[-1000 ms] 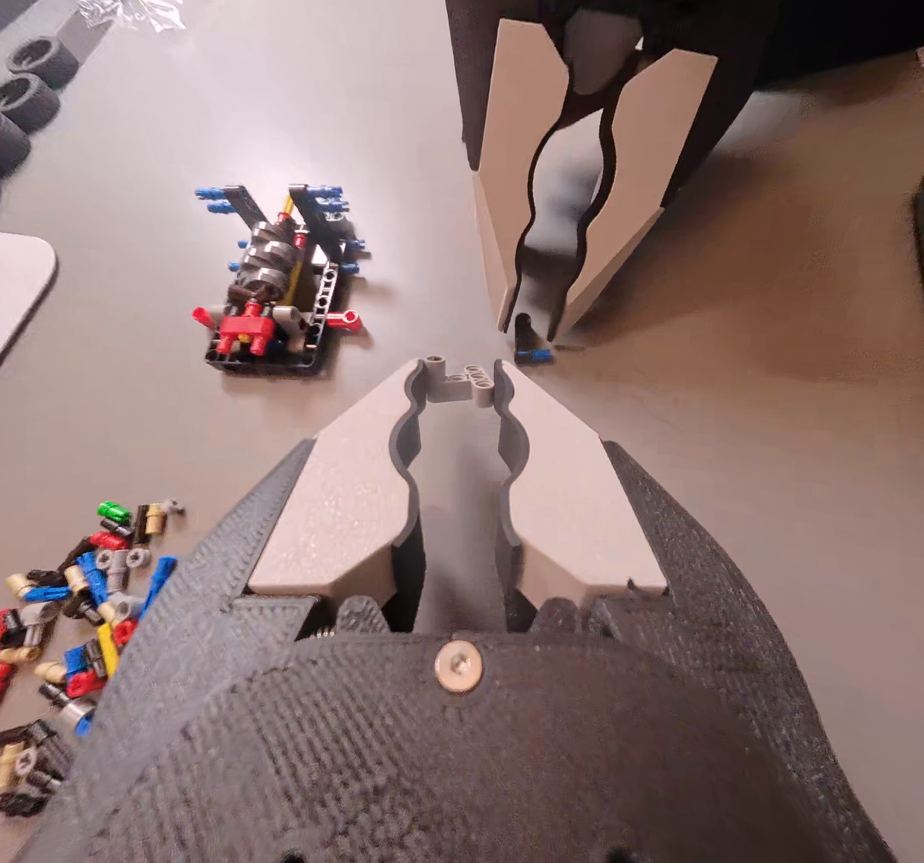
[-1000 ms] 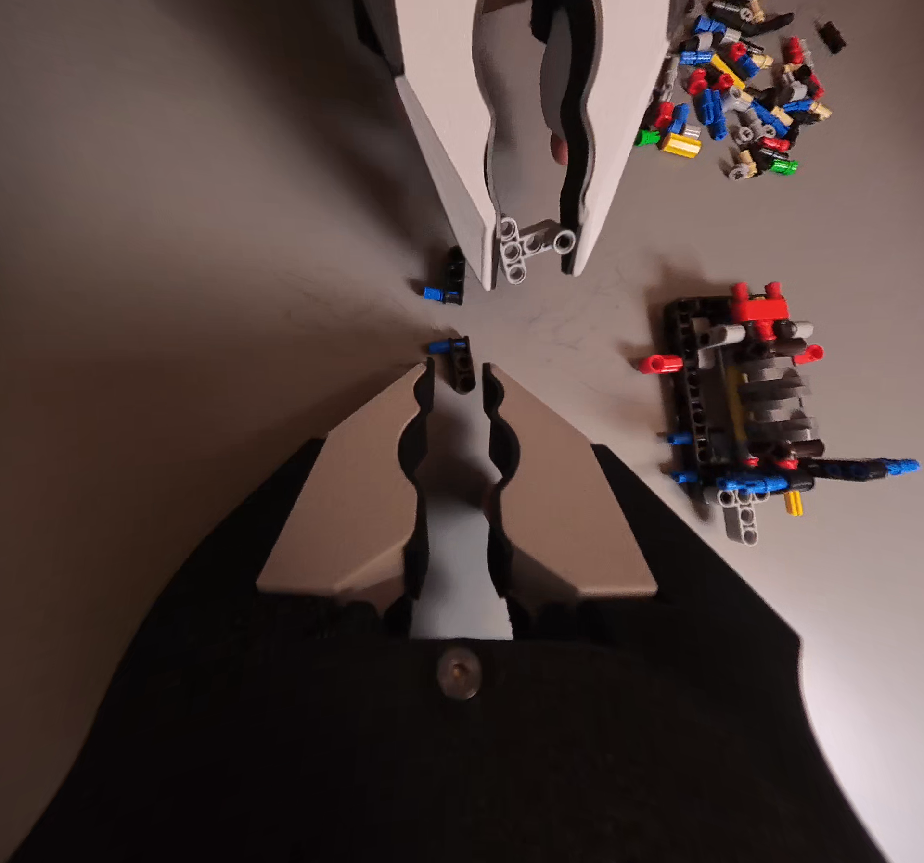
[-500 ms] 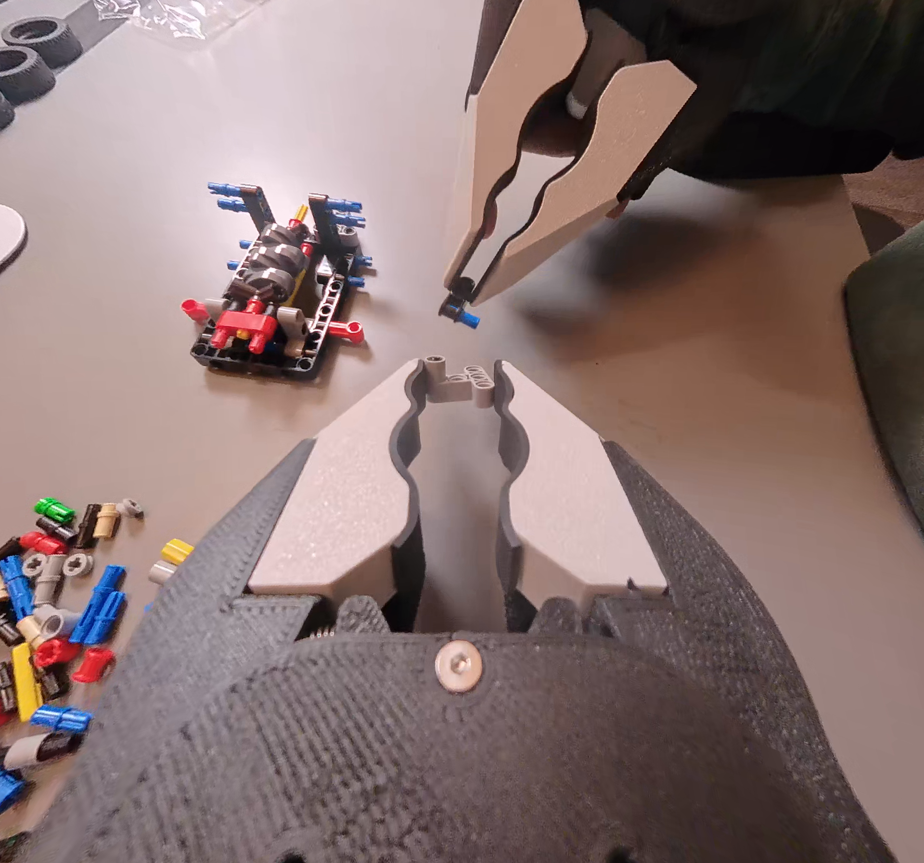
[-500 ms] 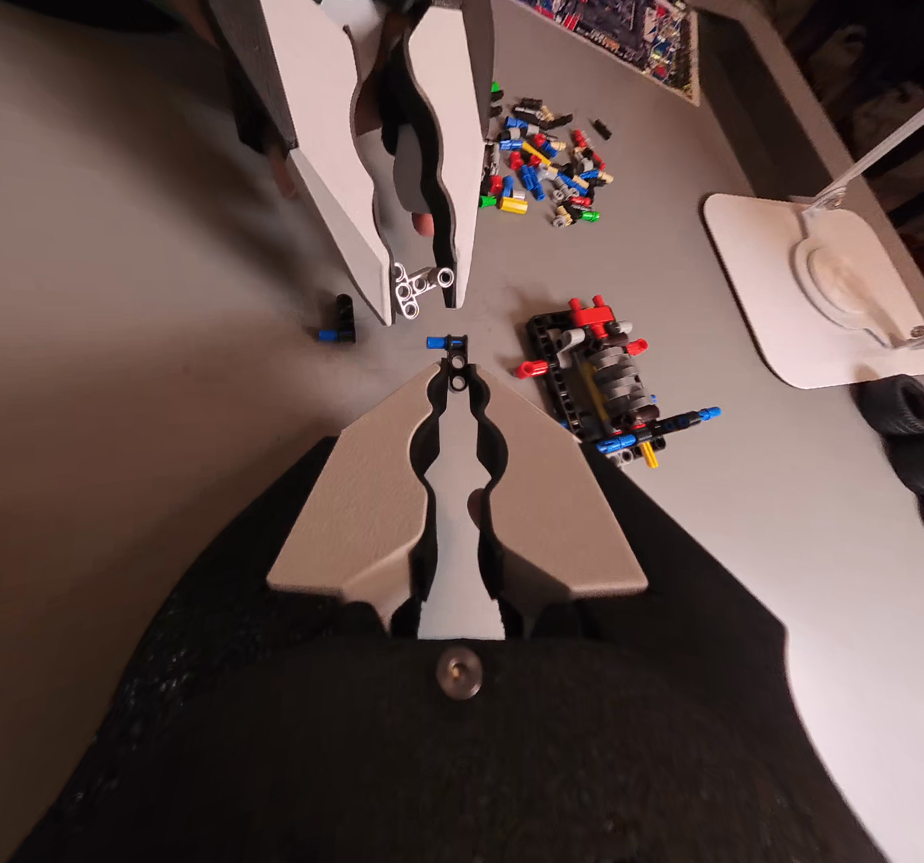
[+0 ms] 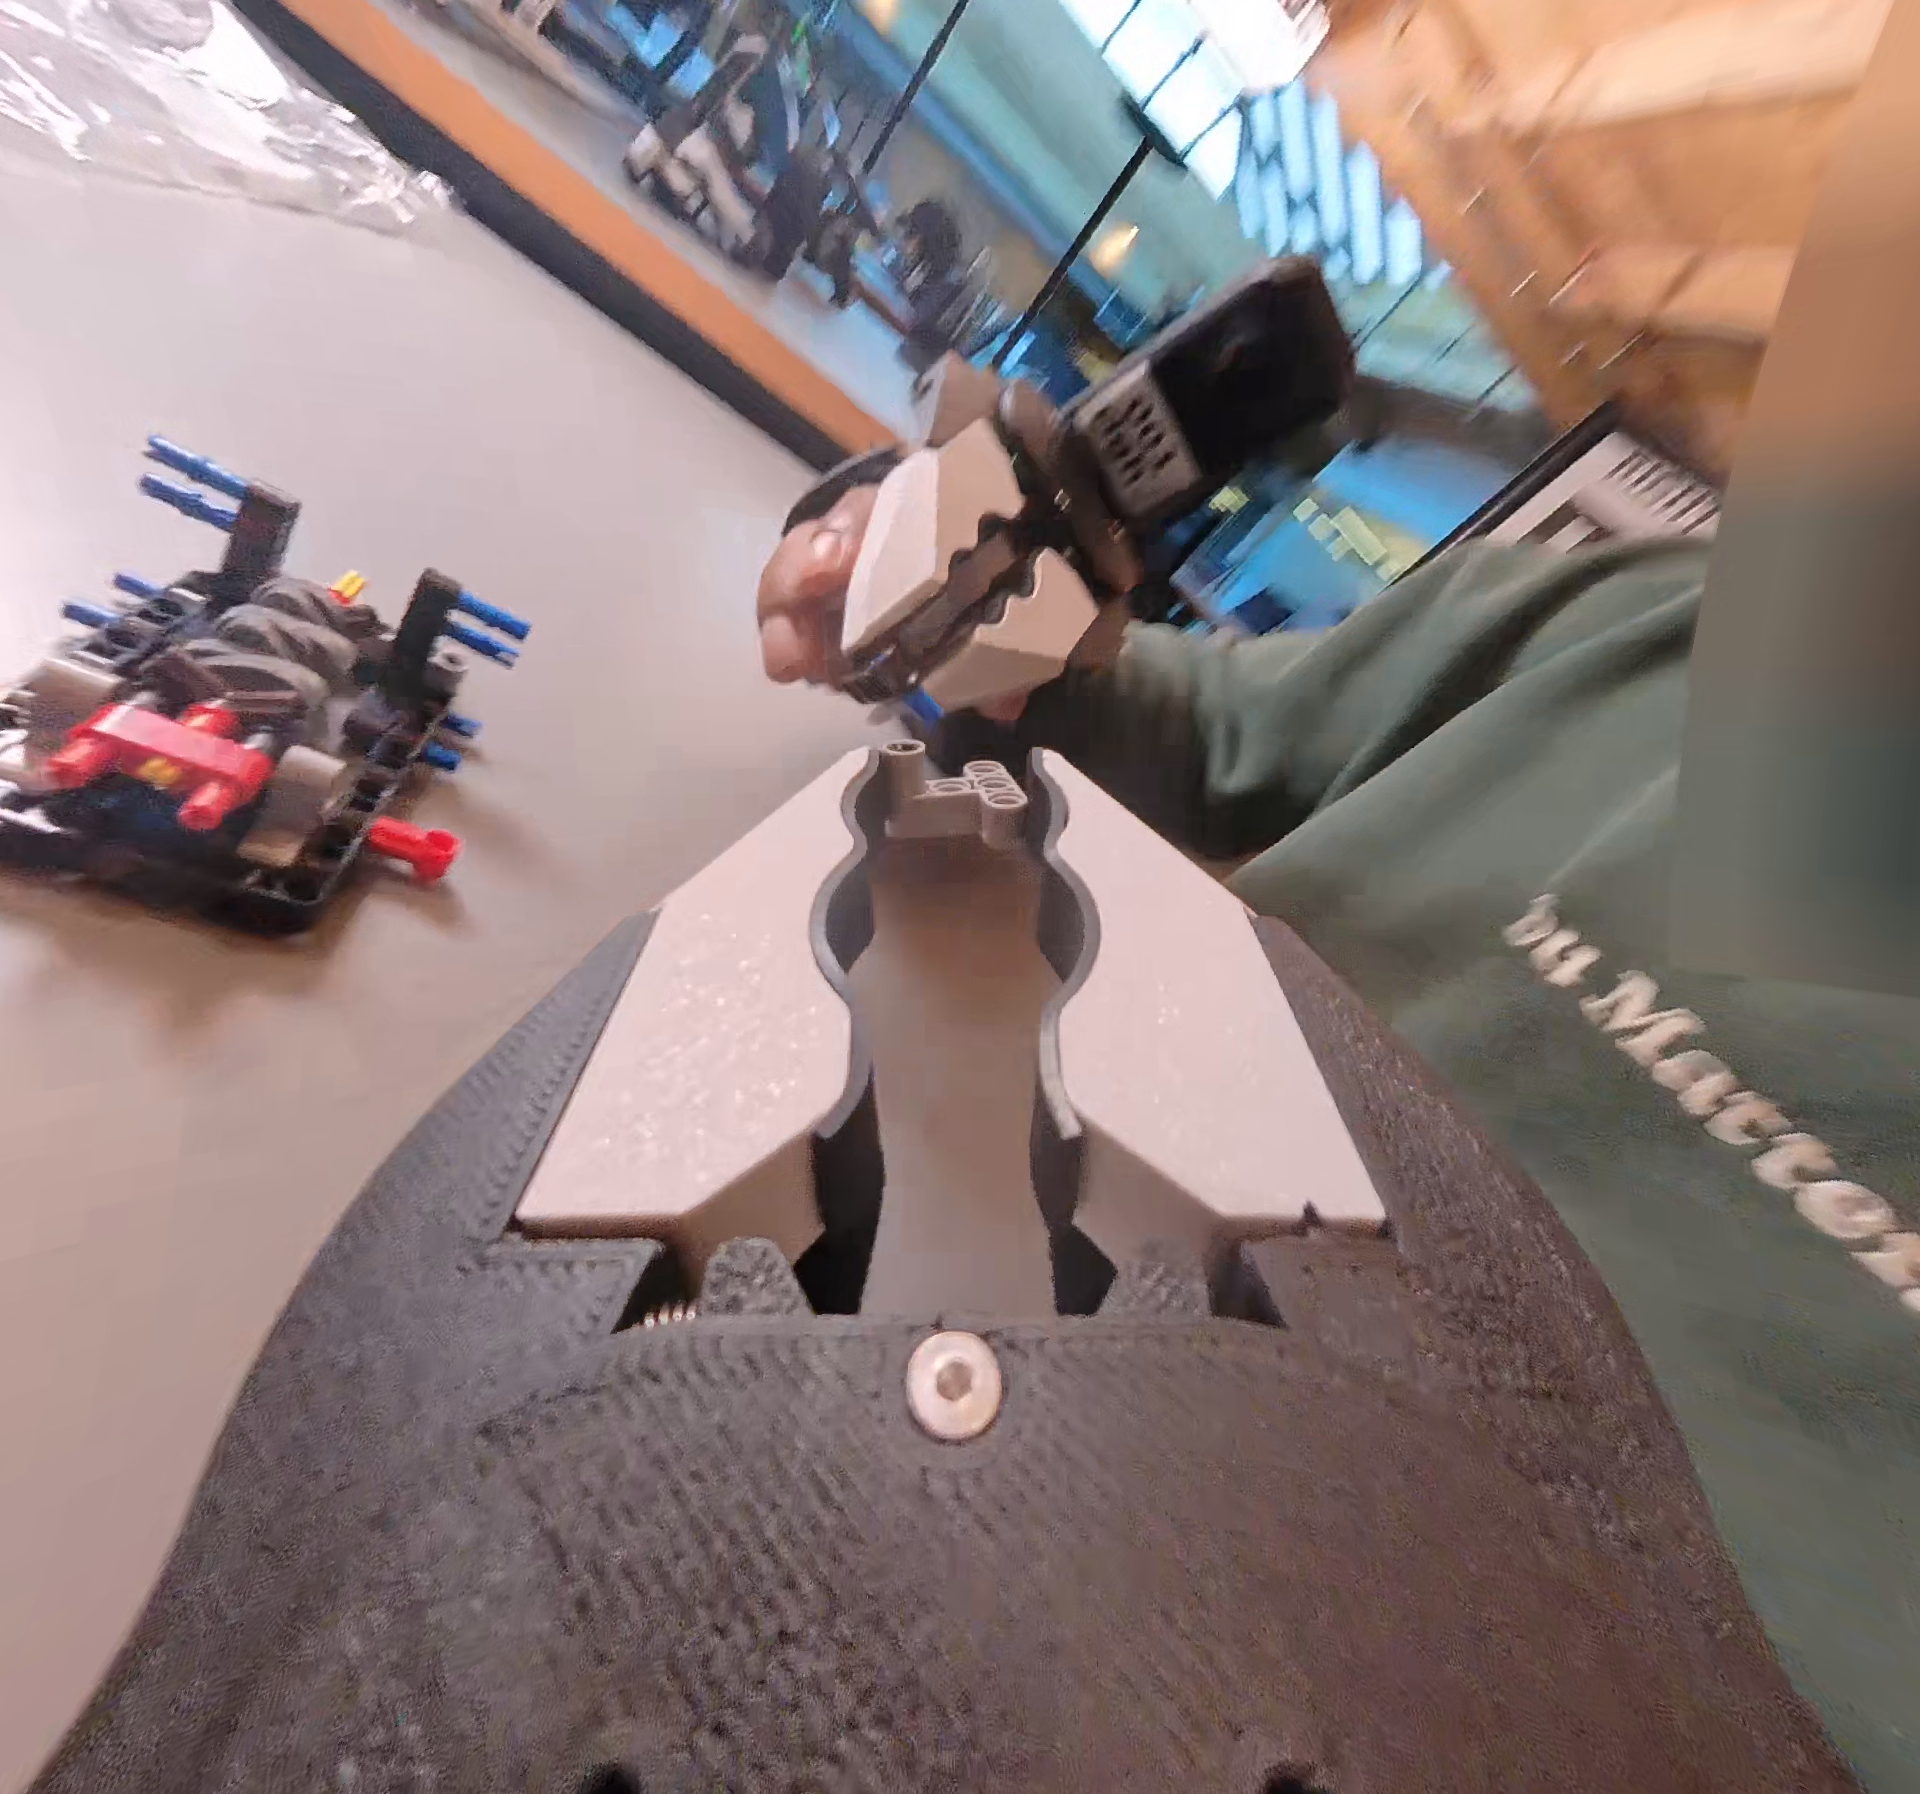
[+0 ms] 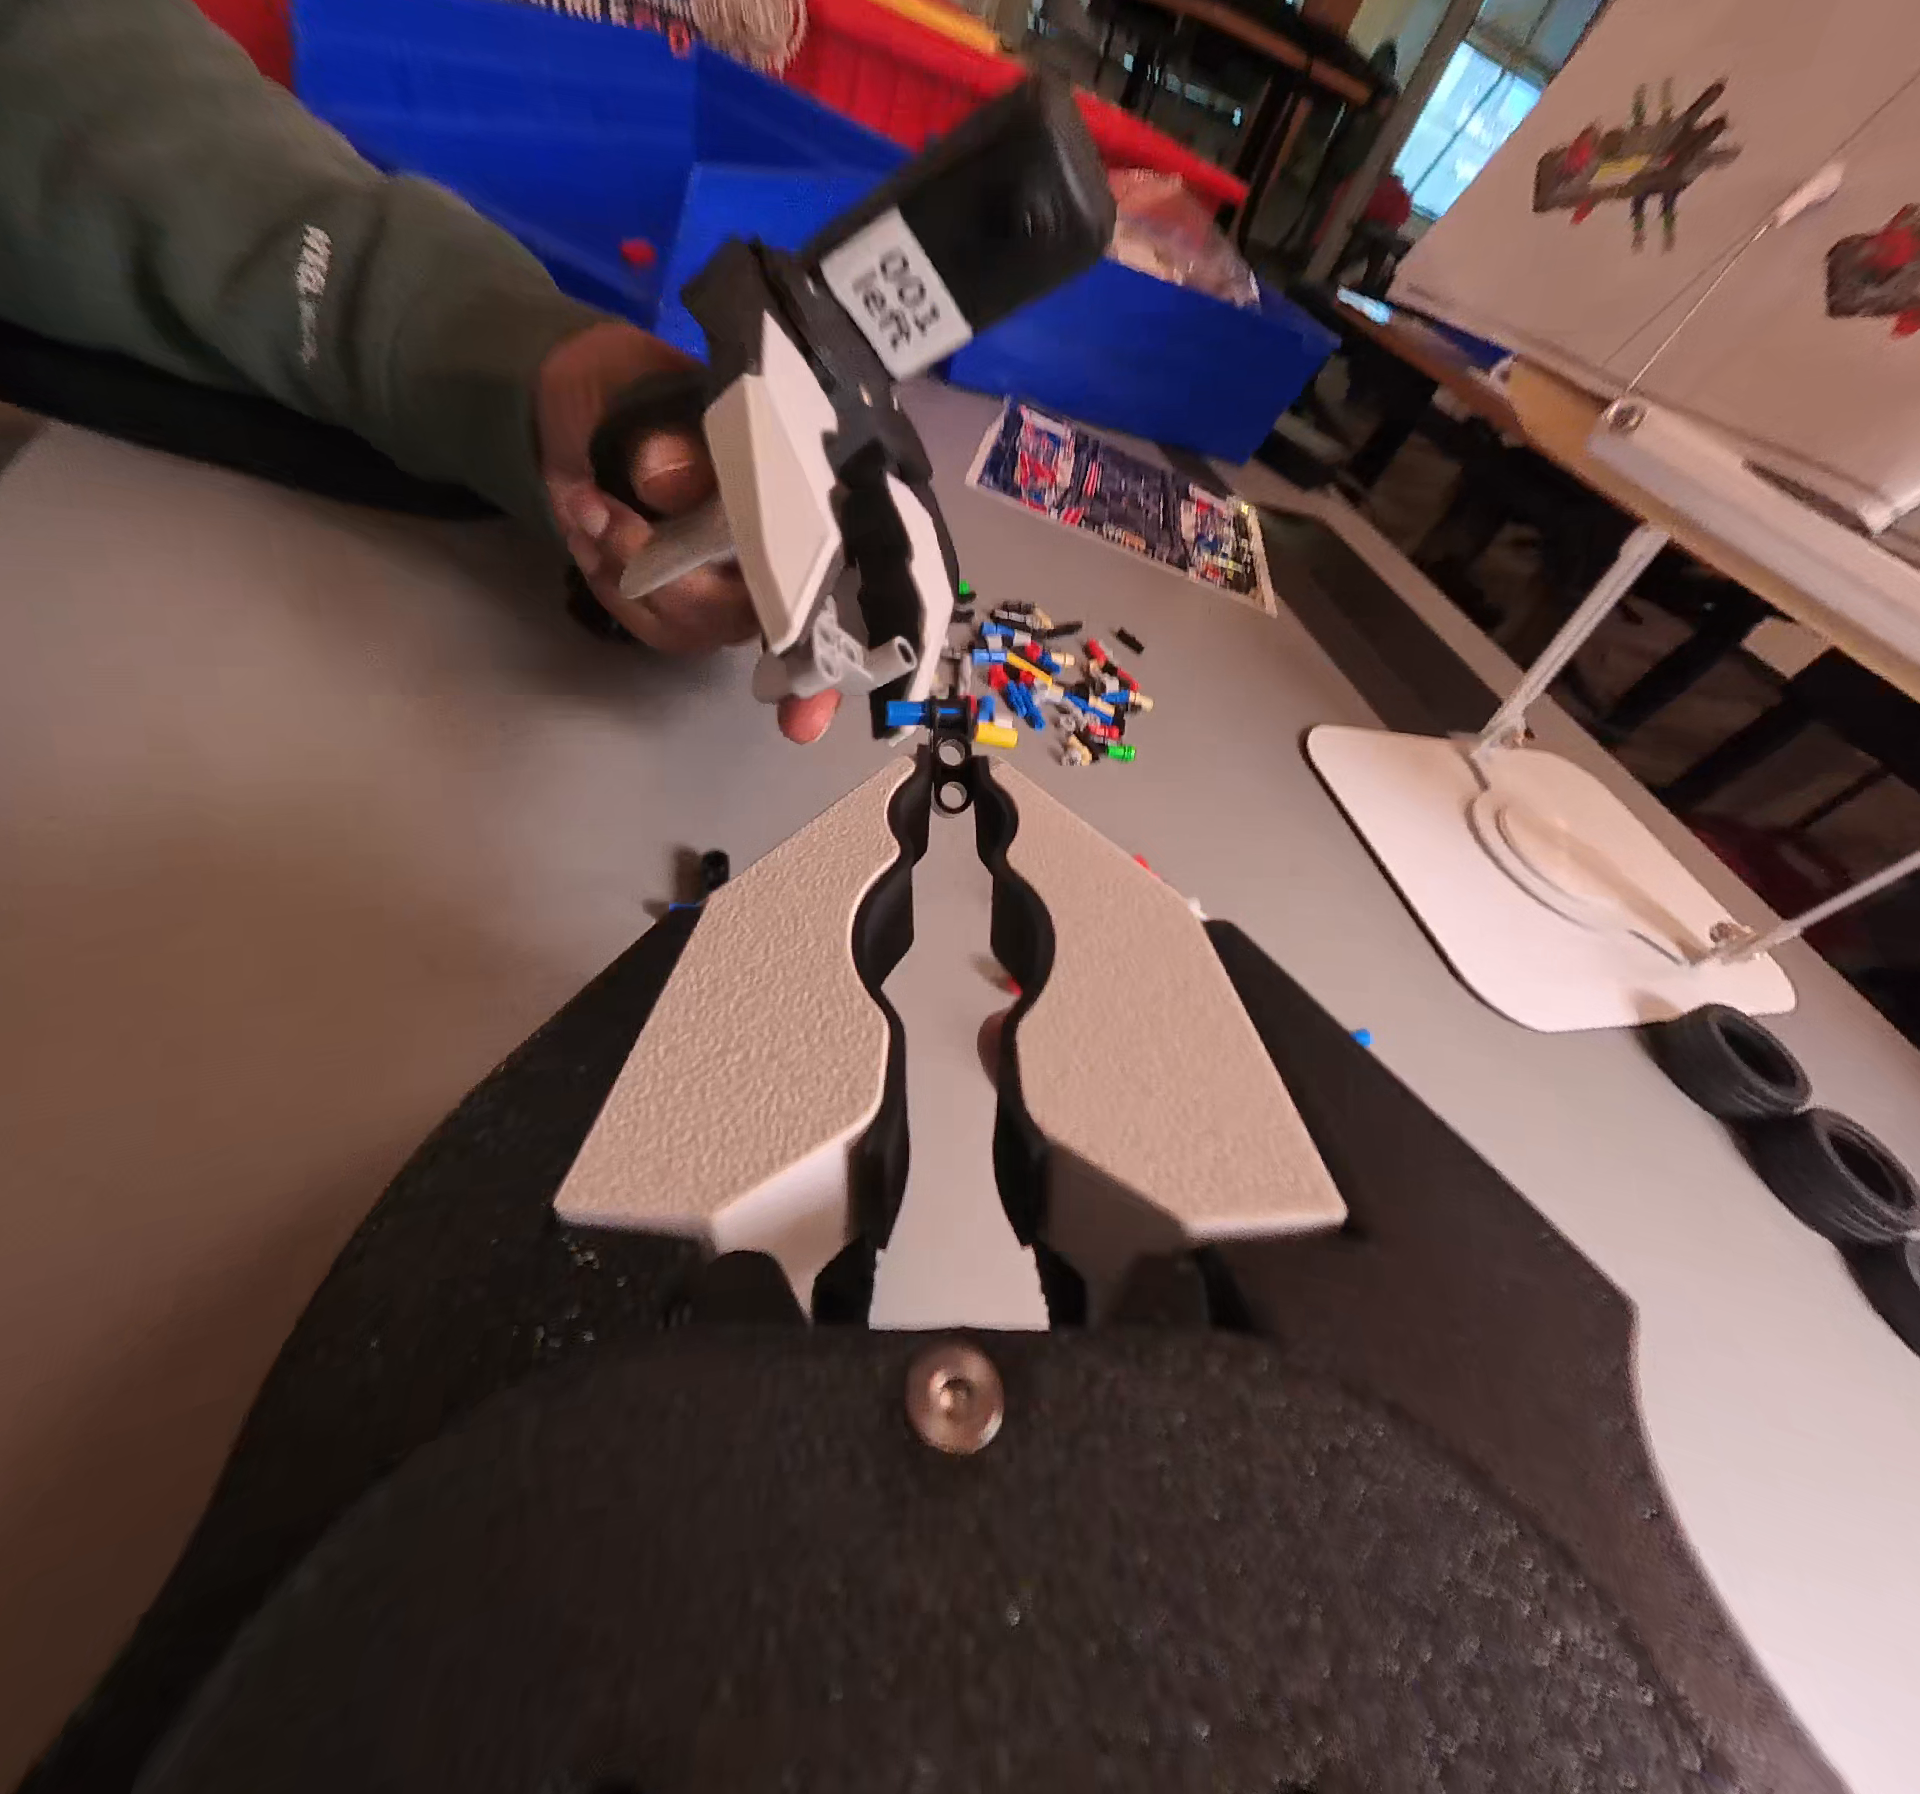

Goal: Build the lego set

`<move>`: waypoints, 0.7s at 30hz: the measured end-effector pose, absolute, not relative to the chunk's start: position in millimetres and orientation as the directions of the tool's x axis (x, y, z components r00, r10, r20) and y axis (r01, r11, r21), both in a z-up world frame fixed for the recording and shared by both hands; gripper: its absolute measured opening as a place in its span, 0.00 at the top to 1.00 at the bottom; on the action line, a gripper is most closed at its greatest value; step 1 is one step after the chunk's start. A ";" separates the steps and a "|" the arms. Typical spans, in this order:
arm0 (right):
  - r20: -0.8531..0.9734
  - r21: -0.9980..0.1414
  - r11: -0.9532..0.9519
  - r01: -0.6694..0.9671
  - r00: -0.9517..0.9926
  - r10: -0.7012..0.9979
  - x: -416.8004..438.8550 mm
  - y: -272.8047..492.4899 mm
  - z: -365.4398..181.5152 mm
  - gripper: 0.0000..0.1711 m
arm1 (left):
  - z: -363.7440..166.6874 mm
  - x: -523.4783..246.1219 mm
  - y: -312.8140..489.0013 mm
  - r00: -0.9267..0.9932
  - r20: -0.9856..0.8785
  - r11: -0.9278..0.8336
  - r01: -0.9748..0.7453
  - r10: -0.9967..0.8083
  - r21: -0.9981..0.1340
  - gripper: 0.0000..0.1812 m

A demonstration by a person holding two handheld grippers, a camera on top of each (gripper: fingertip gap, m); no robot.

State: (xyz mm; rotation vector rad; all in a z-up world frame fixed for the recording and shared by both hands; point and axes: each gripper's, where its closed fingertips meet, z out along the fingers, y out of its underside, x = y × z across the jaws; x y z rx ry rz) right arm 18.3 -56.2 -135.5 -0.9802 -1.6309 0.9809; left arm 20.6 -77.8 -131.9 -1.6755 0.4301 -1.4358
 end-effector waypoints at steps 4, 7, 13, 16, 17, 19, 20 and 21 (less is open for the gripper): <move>0.313 -0.938 0.338 0.078 -0.226 0.922 19.2 -61.7 -126.0 0.97 | -117.2 16.8 -79.7 0.151 0.686 -0.606 0.360 -0.712 -0.709 0.86; 0.329 -0.933 0.353 0.069 -0.231 0.916 18.8 -64.3 -126.3 0.97 | -112.1 19.4 -83.0 0.087 0.704 -0.630 0.379 -0.705 -0.678 0.86; 0.348 -0.933 0.359 0.024 -0.203 0.915 18.5 -66.3 -115.4 0.97 | -103.3 19.5 -83.8 -0.028 0.738 -0.676 0.427 -0.674 -0.600 0.86; 0.362 -0.930 0.368 -0.005 -0.185 0.914 18.9 -67.0 -107.4 0.97 | -99.8 20.6 -85.3 -0.077 0.747 -0.696 0.438 -0.660 -0.569 0.86; 0.364 -0.930 0.368 -0.011 -0.185 0.913 19.1 -67.8 -105.8 0.97 | -98.9 22.1 -86.5 -0.091 0.748 -0.702 0.435 -0.657 -0.563 0.86; 0.366 -0.930 0.367 -0.027 -0.181 0.913 19.7 -69.1 -102.5 0.97 | -96.2 25.1 -88.7 -0.122 0.748 -0.713 0.434 -0.653 -0.551 0.86; 0.368 -0.929 0.368 -0.036 -0.183 0.912 20.2 -70.2 -100.8 0.97 | -95.2 26.2 -89.4 -0.135 0.749 -0.718 0.435 -0.649 -0.544 0.87; 0.367 -0.930 0.366 -0.042 -0.187 0.911 20.7 -71.6 -99.6 0.97 | -94.7 27.2 -89.8 -0.145 0.750 -0.723 0.435 -0.645 -0.537 0.87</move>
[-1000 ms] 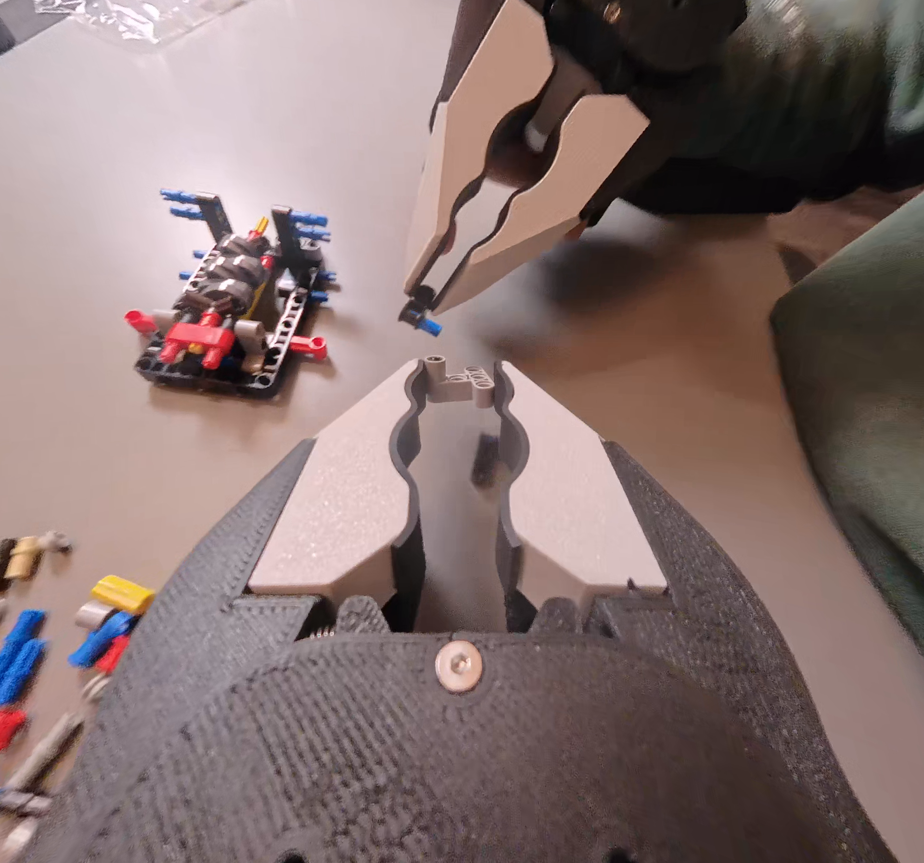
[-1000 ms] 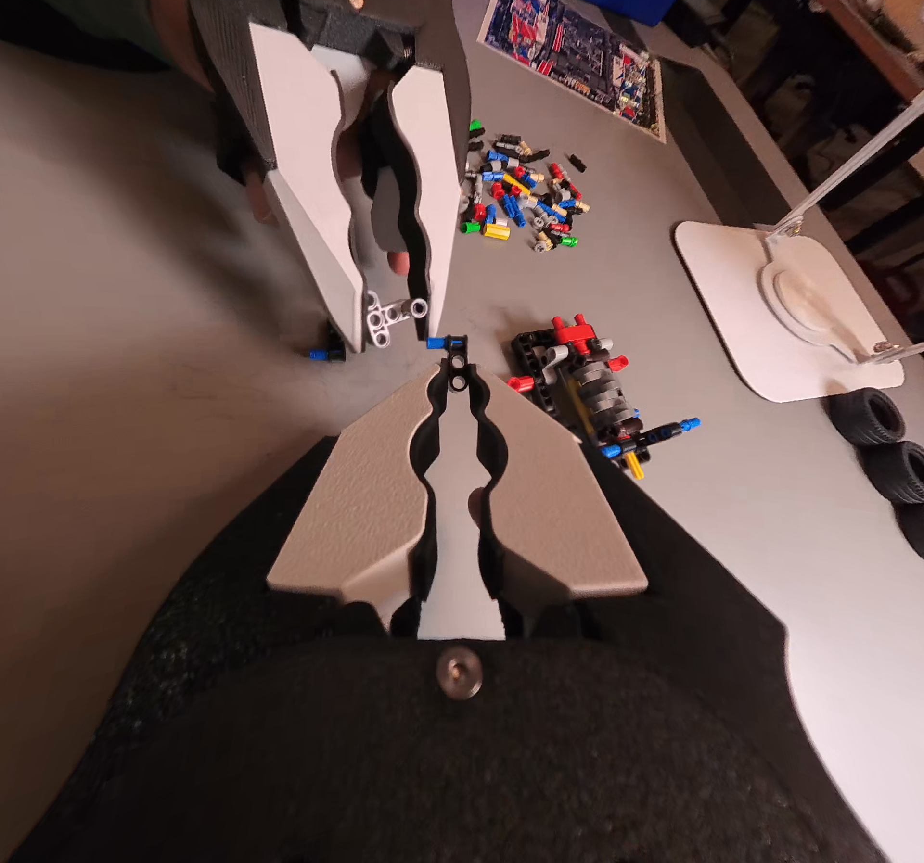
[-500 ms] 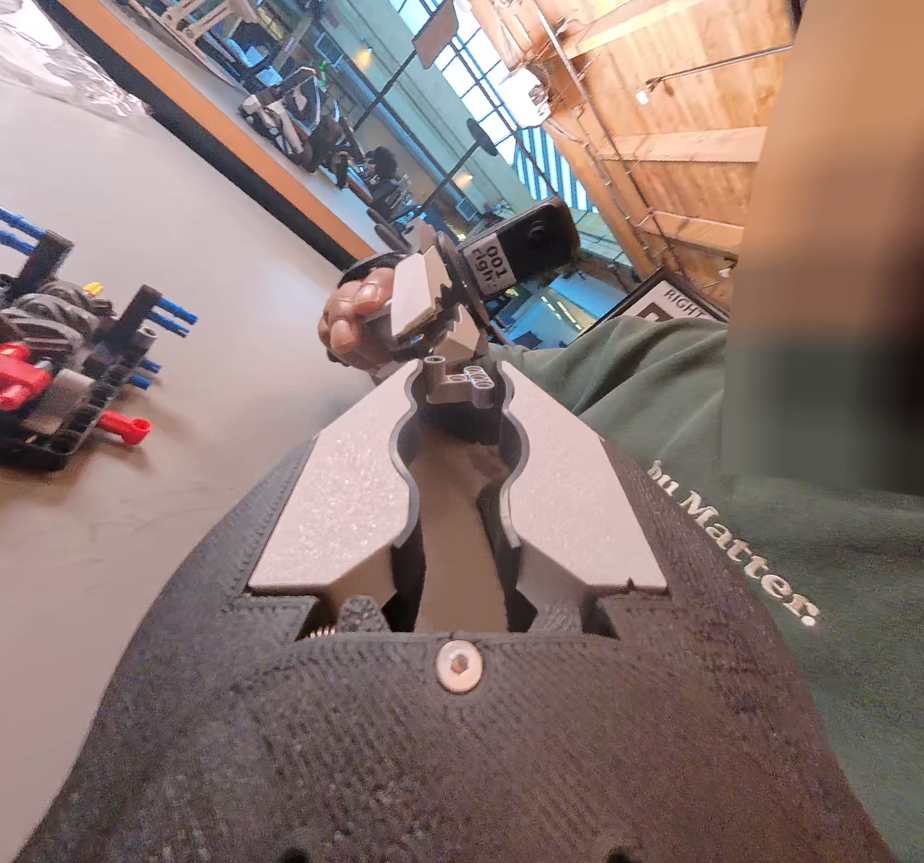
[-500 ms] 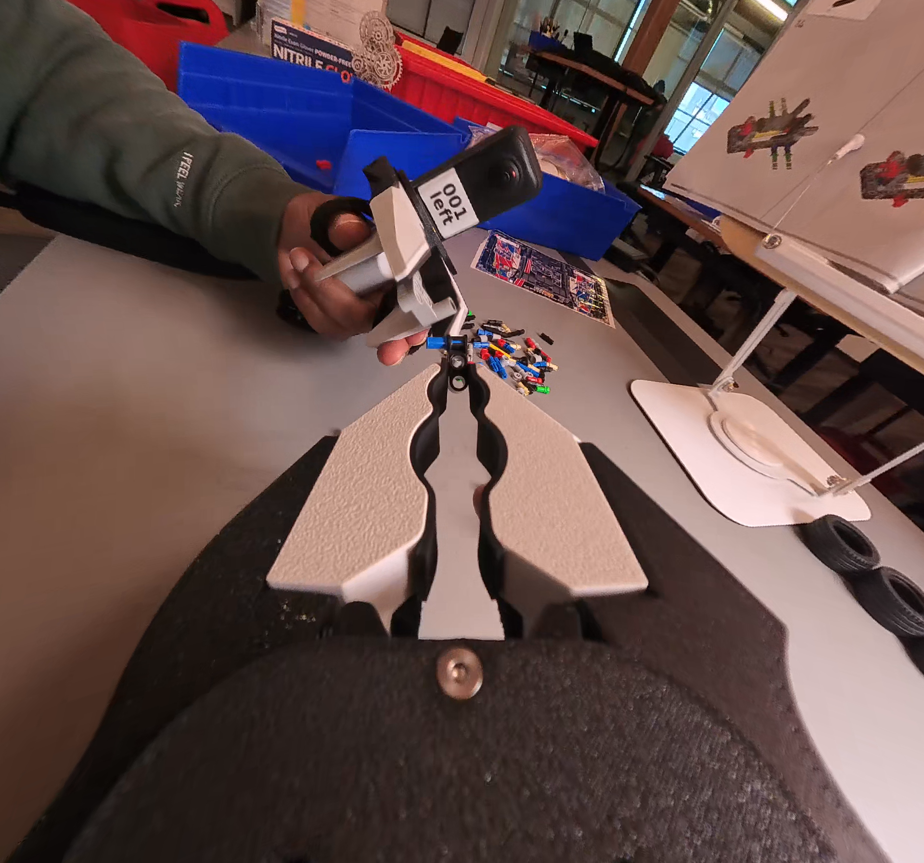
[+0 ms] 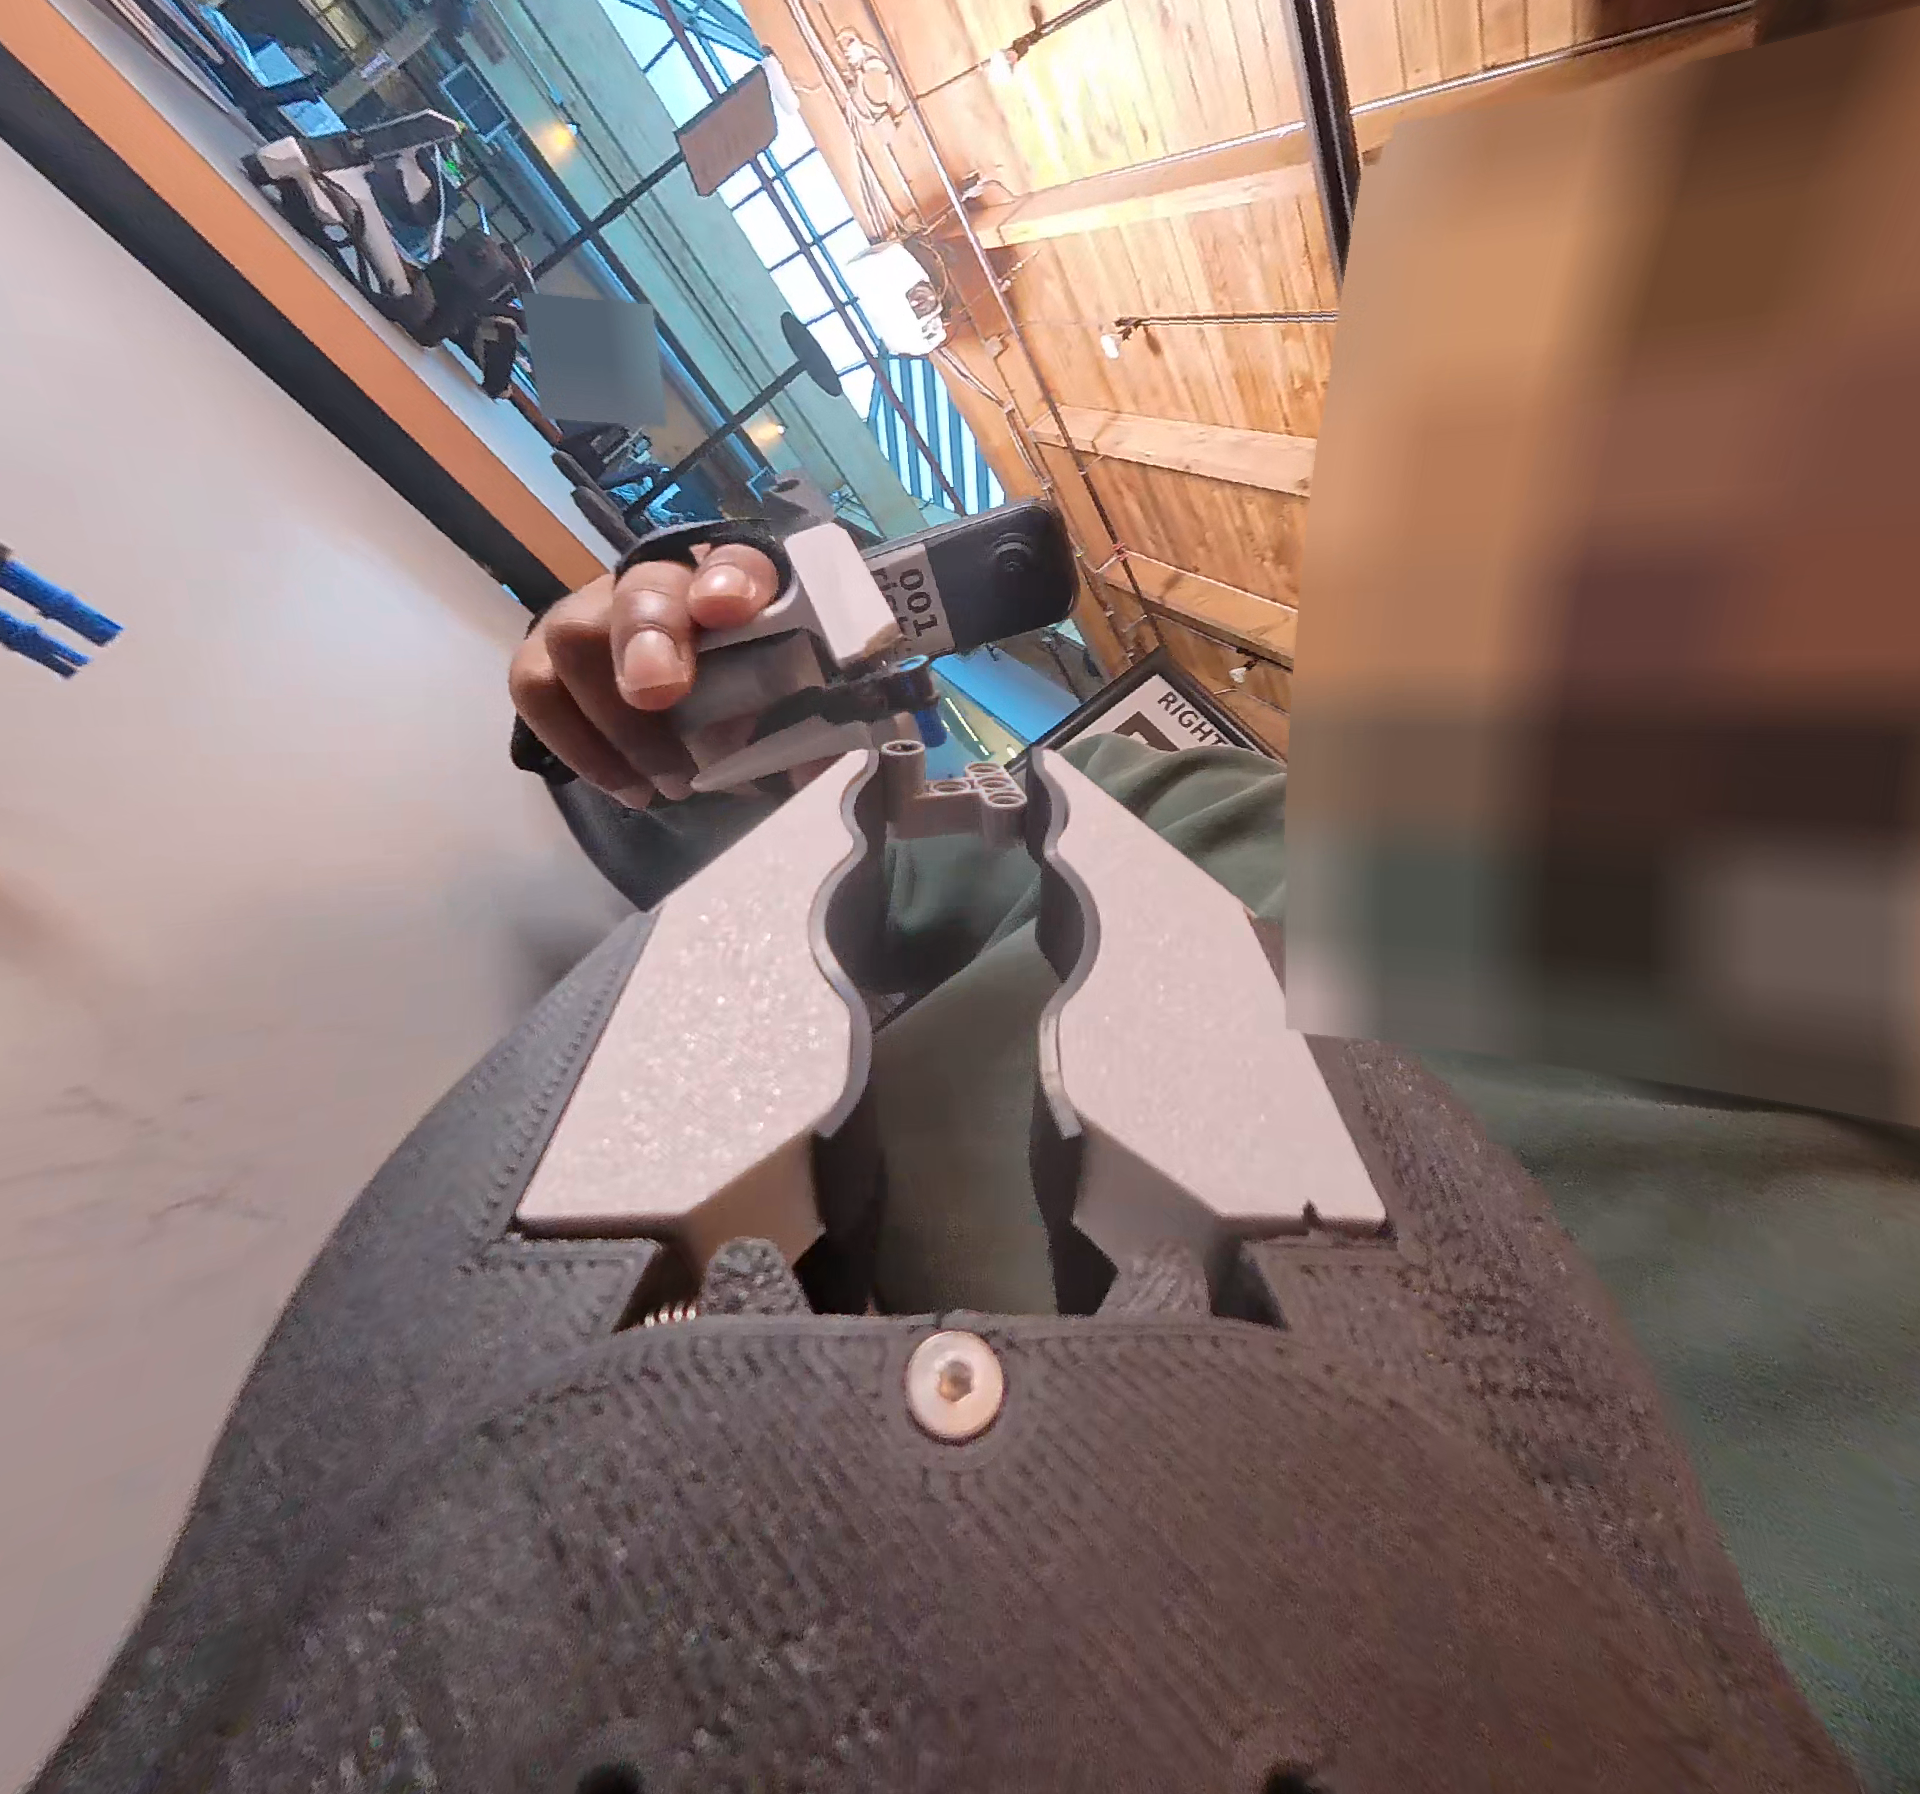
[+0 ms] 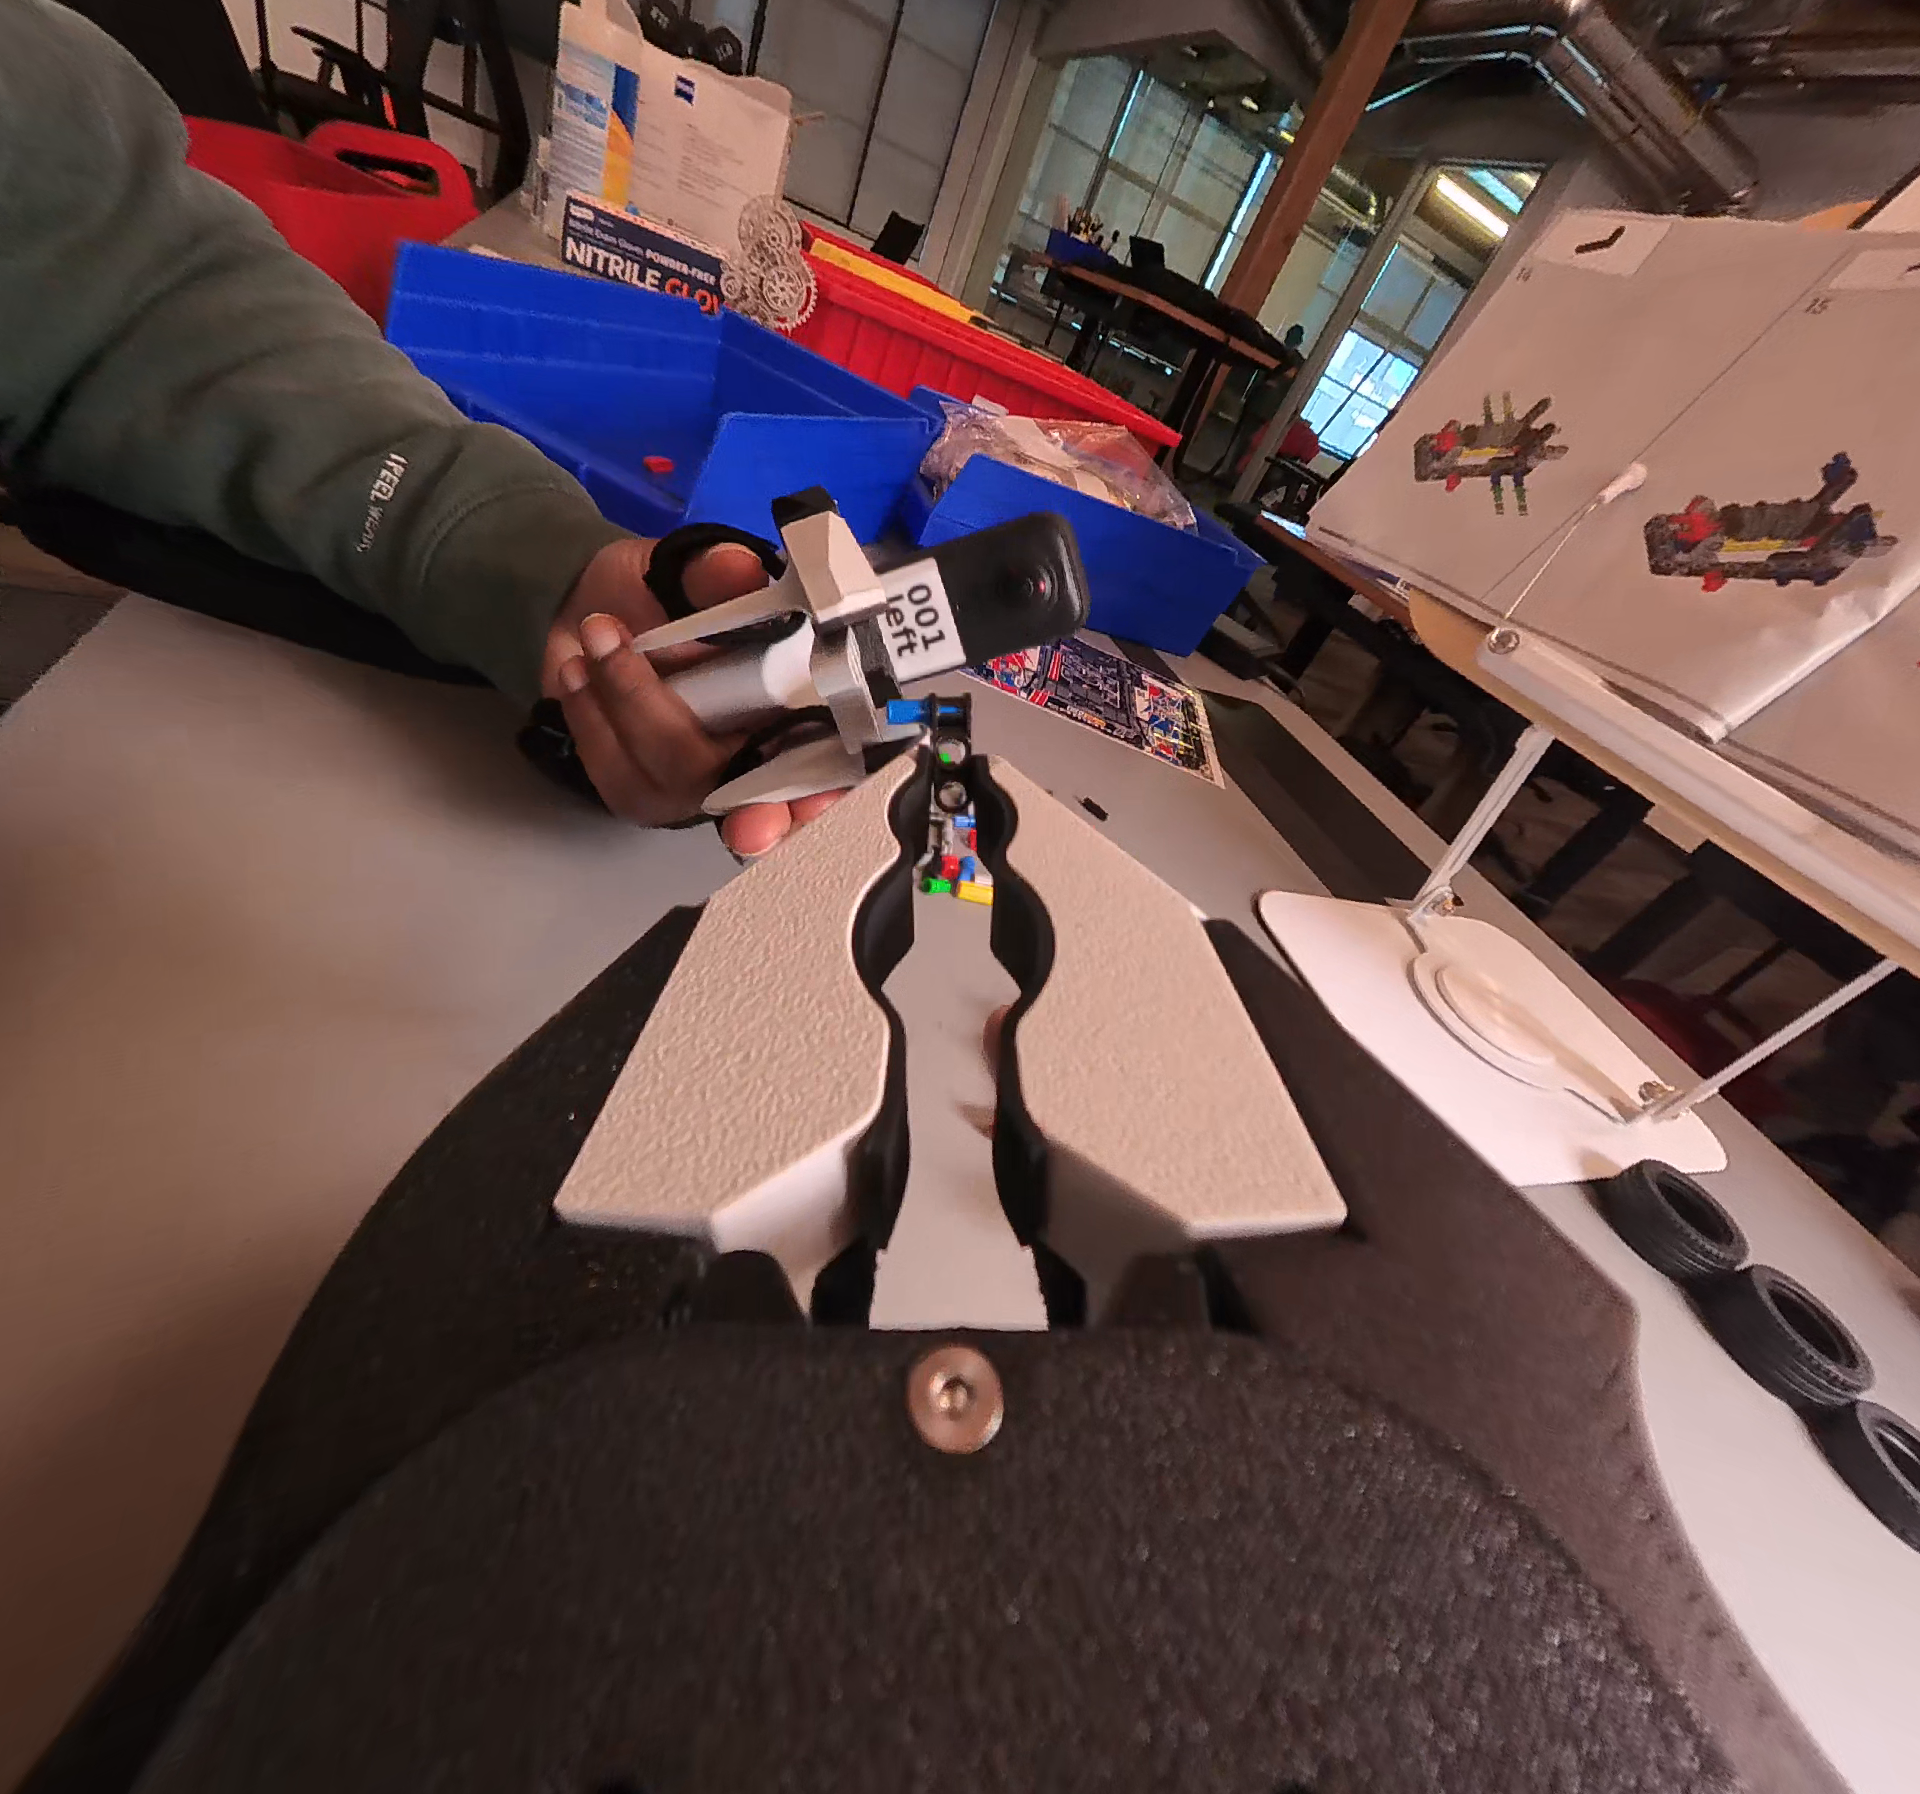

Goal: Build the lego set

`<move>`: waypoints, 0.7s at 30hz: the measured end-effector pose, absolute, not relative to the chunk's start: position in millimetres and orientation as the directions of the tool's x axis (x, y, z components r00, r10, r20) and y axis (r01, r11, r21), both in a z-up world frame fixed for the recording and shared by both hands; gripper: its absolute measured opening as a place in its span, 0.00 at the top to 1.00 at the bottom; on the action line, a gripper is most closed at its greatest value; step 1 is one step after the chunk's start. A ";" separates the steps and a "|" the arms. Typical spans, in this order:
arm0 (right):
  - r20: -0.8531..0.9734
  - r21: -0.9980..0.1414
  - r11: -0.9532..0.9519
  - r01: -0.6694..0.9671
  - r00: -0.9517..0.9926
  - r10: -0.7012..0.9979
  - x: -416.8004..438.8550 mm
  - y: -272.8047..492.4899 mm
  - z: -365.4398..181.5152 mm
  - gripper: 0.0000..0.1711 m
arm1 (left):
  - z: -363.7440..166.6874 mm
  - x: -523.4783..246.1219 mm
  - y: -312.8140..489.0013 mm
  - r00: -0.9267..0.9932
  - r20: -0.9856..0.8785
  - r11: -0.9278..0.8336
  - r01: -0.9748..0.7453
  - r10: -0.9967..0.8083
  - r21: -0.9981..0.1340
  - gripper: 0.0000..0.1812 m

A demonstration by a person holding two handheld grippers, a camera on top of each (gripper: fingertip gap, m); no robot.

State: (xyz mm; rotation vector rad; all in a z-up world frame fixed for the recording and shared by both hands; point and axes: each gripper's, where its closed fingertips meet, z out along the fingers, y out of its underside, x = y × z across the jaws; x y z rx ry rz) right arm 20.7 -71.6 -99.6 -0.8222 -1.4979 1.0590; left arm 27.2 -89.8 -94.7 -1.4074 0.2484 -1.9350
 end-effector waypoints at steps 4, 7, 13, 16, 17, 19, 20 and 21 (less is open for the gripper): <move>0.371 -0.929 0.366 -0.062 -0.192 0.909 21.7 -74.8 -95.0 0.97 | -91.8 27.5 -91.5 -0.187 0.745 -0.734 0.438 -0.640 -0.520 0.86; 0.380 -0.925 0.373 -0.076 -0.196 0.904 22.4 -78.0 -92.6 0.97 | -87.6 25.1 -92.8 -0.216 0.733 -0.733 0.446 -0.645 -0.514 0.86; 0.404 -0.915 0.393 -0.091 -0.195 0.894 22.7 -82.7 -89.5 0.97 | -84.1 24.7 -96.2 -0.251 0.716 -0.735 0.444 -0.651 -0.513 0.86; 0.424 -0.905 0.412 -0.104 -0.181 0.887 23.4 -84.2 -85.5 0.97 | -79.9 25.4 -101.5 -0.282 0.693 -0.733 0.433 -0.663 -0.525 0.86; 0.433 -0.901 0.419 -0.112 -0.175 0.884 23.7 -85.3 -82.8 0.97 | -78.9 26.5 -104.0 -0.291 0.685 -0.732 0.425 -0.668 -0.533 0.86; 0.459 -0.888 0.443 -0.126 -0.160 0.874 24.2 -88.1 -77.7 0.97 | -77.1 29.1 -109.0 -0.310 0.669 -0.730 0.406 -0.676 -0.549 0.86; 0.476 -0.878 0.459 -0.133 -0.155 0.866 24.6 -90.2 -75.6 0.97 | -76.0 30.4 -111.1 -0.320 0.661 -0.729 0.399 -0.679 -0.556 0.86; 0.493 -0.869 0.475 -0.140 -0.153 0.857 25.0 -92.9 -73.9 0.97 | -75.1 31.6 -113.2 -0.329 0.654 -0.729 0.392 -0.681 -0.562 0.86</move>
